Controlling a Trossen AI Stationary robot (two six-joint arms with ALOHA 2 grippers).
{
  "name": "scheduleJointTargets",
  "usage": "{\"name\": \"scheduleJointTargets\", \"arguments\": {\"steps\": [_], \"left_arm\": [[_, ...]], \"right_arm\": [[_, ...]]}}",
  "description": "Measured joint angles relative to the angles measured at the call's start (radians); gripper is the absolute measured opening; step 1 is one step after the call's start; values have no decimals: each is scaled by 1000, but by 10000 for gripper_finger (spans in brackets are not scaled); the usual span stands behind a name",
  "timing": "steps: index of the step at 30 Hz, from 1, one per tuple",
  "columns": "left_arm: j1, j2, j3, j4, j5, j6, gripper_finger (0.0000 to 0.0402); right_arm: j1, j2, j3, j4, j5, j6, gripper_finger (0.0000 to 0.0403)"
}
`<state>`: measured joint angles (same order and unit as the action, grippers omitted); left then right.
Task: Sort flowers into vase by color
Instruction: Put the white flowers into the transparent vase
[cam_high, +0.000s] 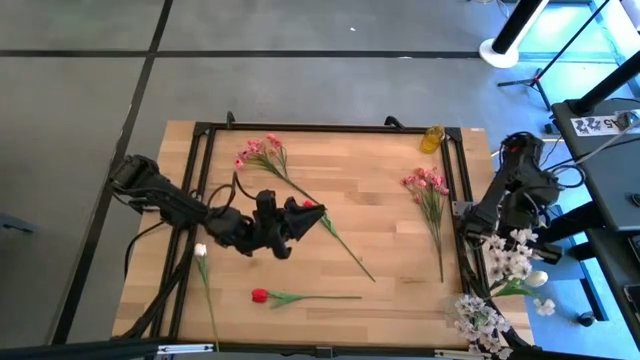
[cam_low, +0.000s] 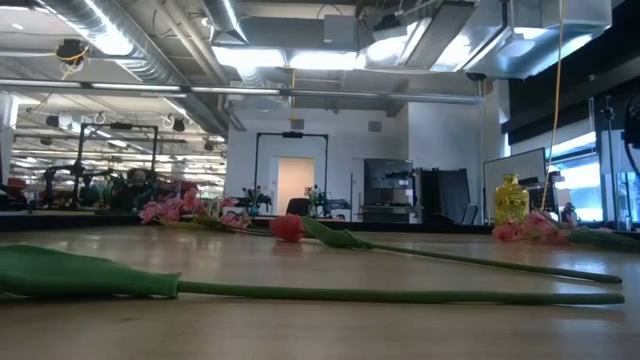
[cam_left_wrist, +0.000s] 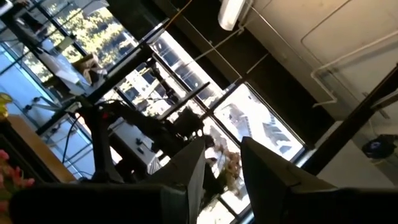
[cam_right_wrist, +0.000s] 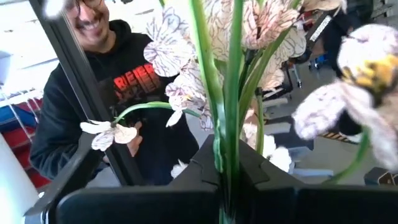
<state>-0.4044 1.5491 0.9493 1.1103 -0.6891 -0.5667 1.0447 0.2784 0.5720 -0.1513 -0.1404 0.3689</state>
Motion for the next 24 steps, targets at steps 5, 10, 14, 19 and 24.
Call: {"name": "scheduleJointTargets", "arguments": {"steps": [5, 10, 14, 19, 24], "left_arm": [[23, 0, 0, -19, 5, 0, 100], [27, 0, 0, -21, 7, 0, 100], [26, 0, 0, -21, 7, 1, 100], [25, 0, 0, -29, 7, 3, 100], [25, 0, 0, -55, 7, 3, 100]], "right_arm": [[27, 0, -61, 63, 28, -3, 9], [29, 1, -127, 94, 23, -1, 8], [29, 1, -142, 71, 7, 0, 10], [29, 1, -142, -44, -27, 2, 42], [29, 1, -142, -177, -41, 13, 70]]}}
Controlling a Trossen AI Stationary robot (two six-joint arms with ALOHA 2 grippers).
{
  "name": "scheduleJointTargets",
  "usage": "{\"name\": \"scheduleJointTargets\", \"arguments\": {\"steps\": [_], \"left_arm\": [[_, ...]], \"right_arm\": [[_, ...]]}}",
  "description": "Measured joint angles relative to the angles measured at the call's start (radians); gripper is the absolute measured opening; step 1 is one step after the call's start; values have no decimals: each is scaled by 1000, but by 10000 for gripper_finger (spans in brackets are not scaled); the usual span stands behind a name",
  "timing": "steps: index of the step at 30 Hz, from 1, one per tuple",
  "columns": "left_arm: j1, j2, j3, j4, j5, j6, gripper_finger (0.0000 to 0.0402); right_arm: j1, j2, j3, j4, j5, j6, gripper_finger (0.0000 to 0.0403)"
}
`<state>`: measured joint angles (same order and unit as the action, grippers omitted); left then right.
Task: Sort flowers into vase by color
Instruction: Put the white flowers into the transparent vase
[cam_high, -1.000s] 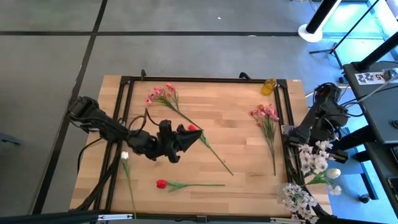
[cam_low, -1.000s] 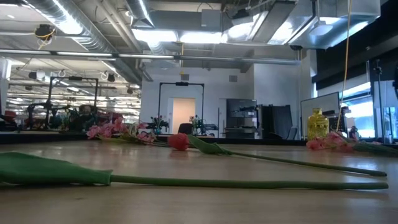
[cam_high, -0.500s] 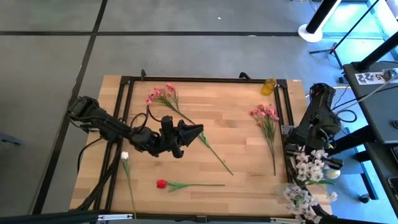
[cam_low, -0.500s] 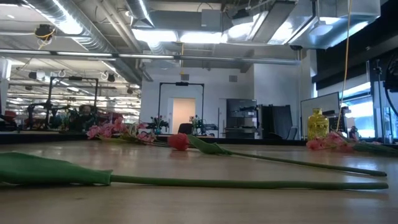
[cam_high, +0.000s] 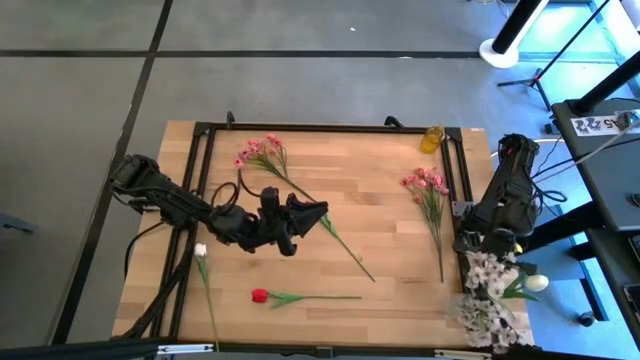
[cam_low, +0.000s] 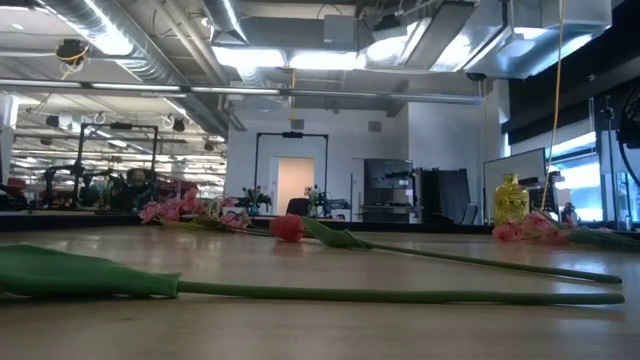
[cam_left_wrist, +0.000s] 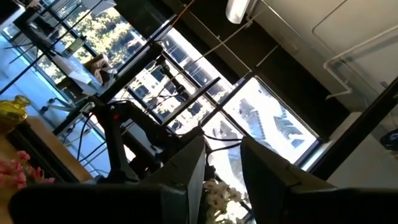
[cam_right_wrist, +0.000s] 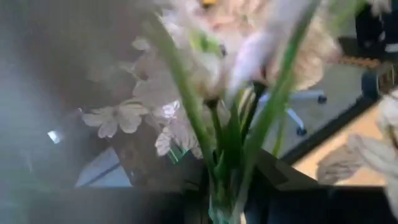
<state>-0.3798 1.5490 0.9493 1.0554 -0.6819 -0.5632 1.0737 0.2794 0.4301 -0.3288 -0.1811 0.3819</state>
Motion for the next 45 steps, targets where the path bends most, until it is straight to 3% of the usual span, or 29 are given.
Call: {"name": "scheduleJointTargets", "arguments": {"steps": [8, 27, 32, 36, 39, 45], "left_arm": [[0, -1, 0, -51, 0, 0, 100], [0, -1, 0, -105, 44, 52, 100], [0, -8, 0, -182, 25, 71, 100], [0, -20, 0, -410, -84, -85, 100], [0, -20, 0, -603, -94, -263, 100], [1, -49, 1, -1095, 84, -715, 100]], "right_arm": [[0, 12, 12, -64, 3, 109, 113], [0, 184, 326, -562, -48, 221, 192], [0, 193, 429, -667, 21, 247, 205], [0, 192, 510, -754, 130, 274, 207], [0, 192, 558, -807, 215, 296, 207], [0, 192, 599, -888, 375, 379, 207]]}}
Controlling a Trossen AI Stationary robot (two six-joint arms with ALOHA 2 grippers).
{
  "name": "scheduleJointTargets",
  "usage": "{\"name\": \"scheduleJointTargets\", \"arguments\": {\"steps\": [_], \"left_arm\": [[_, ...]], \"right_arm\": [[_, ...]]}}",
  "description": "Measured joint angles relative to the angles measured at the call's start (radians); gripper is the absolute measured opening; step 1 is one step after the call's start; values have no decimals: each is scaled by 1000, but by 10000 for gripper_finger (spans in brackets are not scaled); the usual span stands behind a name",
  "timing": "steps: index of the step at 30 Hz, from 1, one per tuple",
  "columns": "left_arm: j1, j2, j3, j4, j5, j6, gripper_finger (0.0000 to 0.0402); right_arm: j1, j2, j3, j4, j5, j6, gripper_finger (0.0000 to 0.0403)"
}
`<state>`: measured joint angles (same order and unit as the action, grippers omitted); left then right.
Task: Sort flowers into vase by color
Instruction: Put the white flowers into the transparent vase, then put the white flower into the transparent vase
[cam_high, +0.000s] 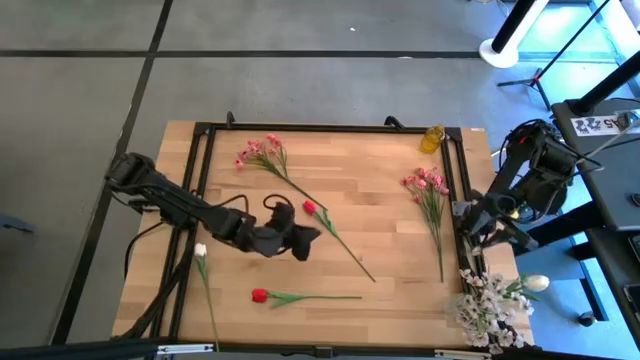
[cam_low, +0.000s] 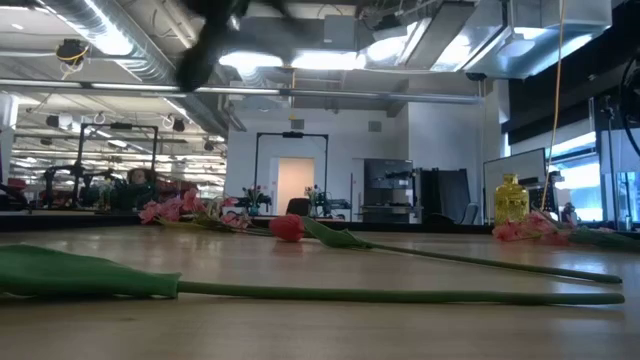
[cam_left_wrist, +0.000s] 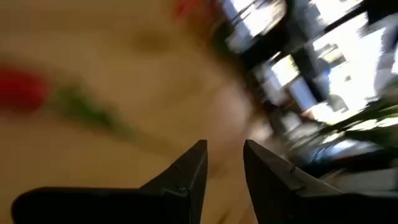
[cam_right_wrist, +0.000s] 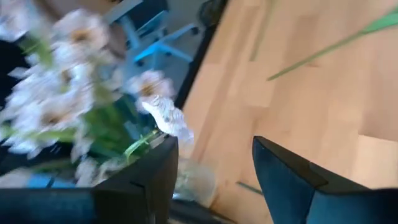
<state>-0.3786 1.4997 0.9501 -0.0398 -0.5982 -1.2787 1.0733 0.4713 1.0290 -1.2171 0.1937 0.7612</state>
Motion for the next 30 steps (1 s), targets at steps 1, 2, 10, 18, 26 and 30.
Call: {"name": "scheduleJointTargets", "arguments": {"steps": [1, 2, 10, 18, 26, 30], "left_arm": [[-1, -8, 0, -81, 59, -78, 100], [-4, -14, 0, -150, 123, -152, 100], [-182, -29, 0, -722, 579, -777, 100], [-322, -34, 0, -967, 796, -1108, 100], [-292, -37, -124, -990, 909, -1087, 100], [-268, -44, -261, -867, 985, -1054, 100]], "right_arm": [[0, 0, 0, -7, 15, 12, 207], [0, 0, 0, -12, 29, 20, 207], [0, 0, 0, -12, 193, 77, 207], [0, 0, 0, -11, 327, 78, 207], [0, 0, 0, -11, 445, 73, 207], [0, 0, 0, -11, 483, 105, 207]]}}
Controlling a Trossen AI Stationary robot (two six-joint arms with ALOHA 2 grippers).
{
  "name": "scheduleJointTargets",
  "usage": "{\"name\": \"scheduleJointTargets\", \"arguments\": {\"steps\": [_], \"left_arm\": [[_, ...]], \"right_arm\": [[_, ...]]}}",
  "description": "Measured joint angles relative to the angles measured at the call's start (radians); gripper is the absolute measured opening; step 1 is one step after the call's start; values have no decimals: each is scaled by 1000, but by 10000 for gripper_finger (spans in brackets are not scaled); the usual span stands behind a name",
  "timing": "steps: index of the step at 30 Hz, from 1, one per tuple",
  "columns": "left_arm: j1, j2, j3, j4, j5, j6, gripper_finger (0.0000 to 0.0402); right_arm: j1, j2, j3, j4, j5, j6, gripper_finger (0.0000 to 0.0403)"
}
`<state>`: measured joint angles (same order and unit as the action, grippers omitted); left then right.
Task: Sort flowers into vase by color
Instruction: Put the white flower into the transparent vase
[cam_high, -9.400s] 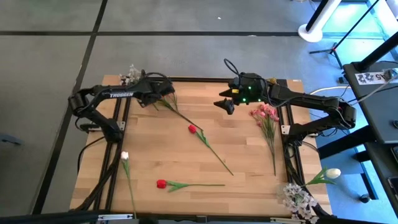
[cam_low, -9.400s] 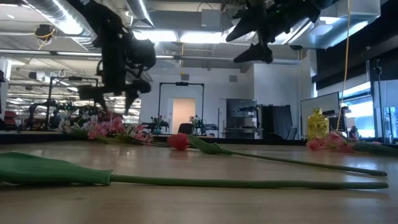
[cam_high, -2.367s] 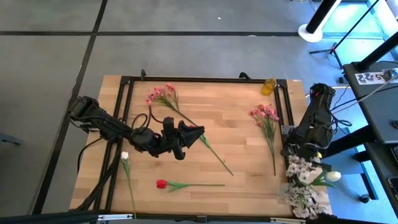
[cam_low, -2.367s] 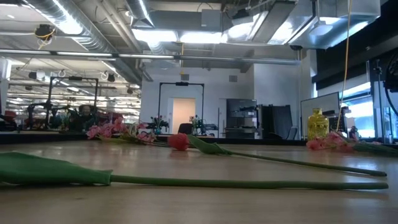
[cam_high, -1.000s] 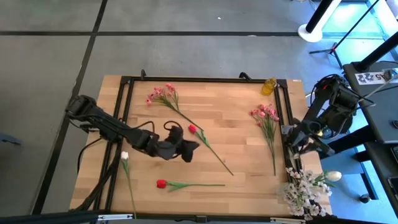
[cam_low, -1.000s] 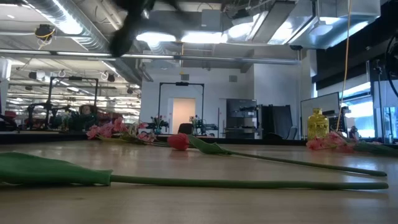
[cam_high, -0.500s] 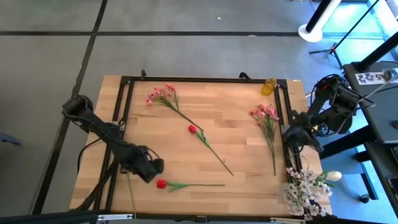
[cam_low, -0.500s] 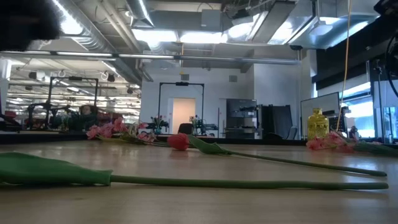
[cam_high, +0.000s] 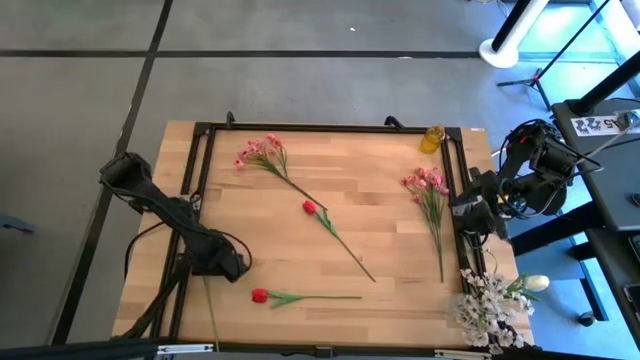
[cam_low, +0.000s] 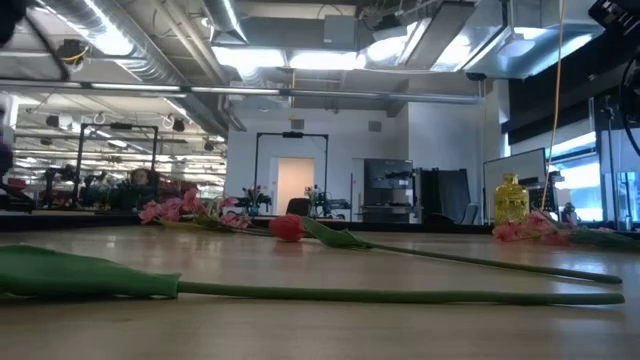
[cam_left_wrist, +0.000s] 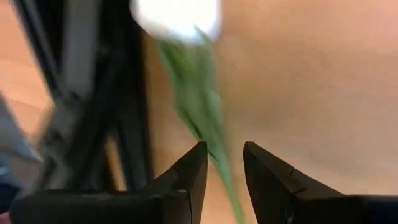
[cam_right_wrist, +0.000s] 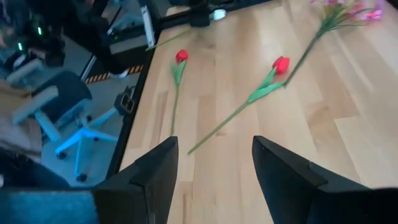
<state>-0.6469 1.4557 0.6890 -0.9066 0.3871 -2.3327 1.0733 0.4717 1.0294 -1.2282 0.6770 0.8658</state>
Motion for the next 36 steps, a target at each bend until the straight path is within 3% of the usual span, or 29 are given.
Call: {"name": "scheduleJointTargets", "arguments": {"steps": [6, 13, 17, 21, 23, 26, 29, 33, 36], "left_arm": [[18, -2, -68, 29, 71, 108, 100], [19, -9, -188, 177, 166, 110, 99], [35, -6, -181, 170, 141, 141, 83], [47, -3, -134, 127, 45, 176, 20], [53, 0, -103, 94, 0, 193, 11], [69, 0, -4, 76, -125, 193, 11], [66, -1, 147, 64, -325, 191, 10], [90, -1, 347, 91, -777, 293, 10], [121, -1, 454, 199, -1075, 558, 10]], "right_arm": [[0, 6, 0, 0, 36, 78, 207], [0, 43, 0, 0, 59, 96, 207], [0, 59, 0, 17, 62, 96, 207], [0, 63, 0, 63, 84, 52, 207], [0, 63, 0, 91, 93, 26, 207], [0, 60, 0, 120, 93, -6, 207], [0, 60, 0, 124, 111, -10, 207], [0, 60, 0, 117, 223, -11, 207], [0, 56, 0, 130, 272, -34, 207]]}}
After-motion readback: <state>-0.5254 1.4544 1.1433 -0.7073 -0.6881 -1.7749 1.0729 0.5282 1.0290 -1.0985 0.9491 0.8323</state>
